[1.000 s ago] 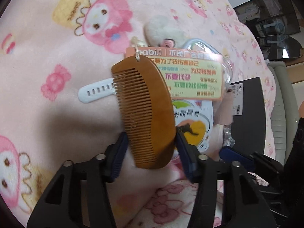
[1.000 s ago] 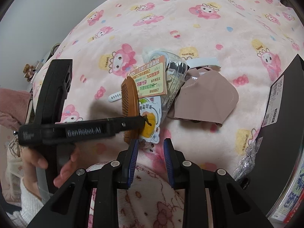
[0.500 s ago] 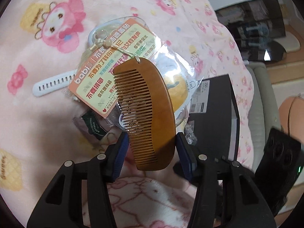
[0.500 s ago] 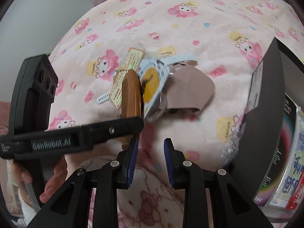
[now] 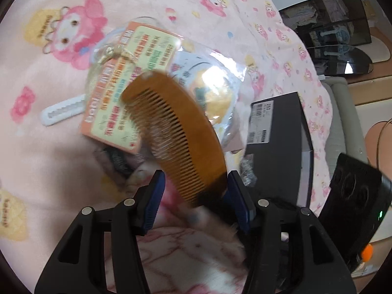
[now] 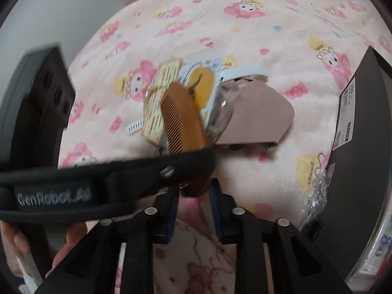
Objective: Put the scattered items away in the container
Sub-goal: 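Lift the wooden comb with its attached package off the bedspread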
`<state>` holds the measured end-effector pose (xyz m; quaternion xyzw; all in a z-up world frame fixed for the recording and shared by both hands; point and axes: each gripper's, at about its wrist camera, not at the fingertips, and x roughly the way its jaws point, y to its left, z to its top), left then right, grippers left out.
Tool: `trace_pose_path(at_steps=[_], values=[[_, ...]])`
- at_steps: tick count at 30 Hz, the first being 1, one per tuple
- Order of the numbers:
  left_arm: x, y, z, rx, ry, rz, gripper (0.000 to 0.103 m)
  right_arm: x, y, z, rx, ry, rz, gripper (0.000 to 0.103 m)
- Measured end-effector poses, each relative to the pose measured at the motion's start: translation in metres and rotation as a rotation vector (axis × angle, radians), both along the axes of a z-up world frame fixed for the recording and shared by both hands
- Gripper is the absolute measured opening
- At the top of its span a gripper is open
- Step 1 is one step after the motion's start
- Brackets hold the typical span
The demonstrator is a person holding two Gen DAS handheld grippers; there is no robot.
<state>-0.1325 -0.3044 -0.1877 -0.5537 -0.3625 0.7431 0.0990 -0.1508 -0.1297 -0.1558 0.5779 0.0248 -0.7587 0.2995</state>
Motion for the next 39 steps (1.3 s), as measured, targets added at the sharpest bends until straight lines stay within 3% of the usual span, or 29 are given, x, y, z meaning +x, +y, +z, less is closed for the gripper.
trace_pose_path(at_steps=[5,10,16,22,27,31,39], values=[[0.011,-0.024,0.010,-0.102,0.036,0.050,0.054,-0.004,0.008,0.007,0.000,0.049,-0.041,0.014],[0.016,-0.043,-0.006,-0.186,-0.016,0.112,0.053,-0.008,0.010,0.000,0.031,0.032,-0.061,0.014],[0.027,-0.048,-0.026,-0.158,-0.046,0.123,0.054,-0.008,0.012,-0.009,0.033,0.004,-0.052,0.014],[0.022,-0.042,-0.037,-0.133,-0.047,0.086,0.059,-0.019,0.001,-0.029,0.076,-0.018,-0.060,0.031],[0.025,-0.036,-0.032,-0.102,-0.042,0.077,0.051,-0.021,-0.002,-0.030,0.045,-0.029,-0.038,0.028],[0.032,-0.031,-0.018,-0.131,-0.033,0.074,0.051,-0.011,-0.003,-0.014,0.048,0.011,-0.009,0.024],[0.060,-0.011,0.041,-0.079,0.084,0.105,0.053,0.015,0.018,0.036,0.005,0.087,-0.020,0.024]])
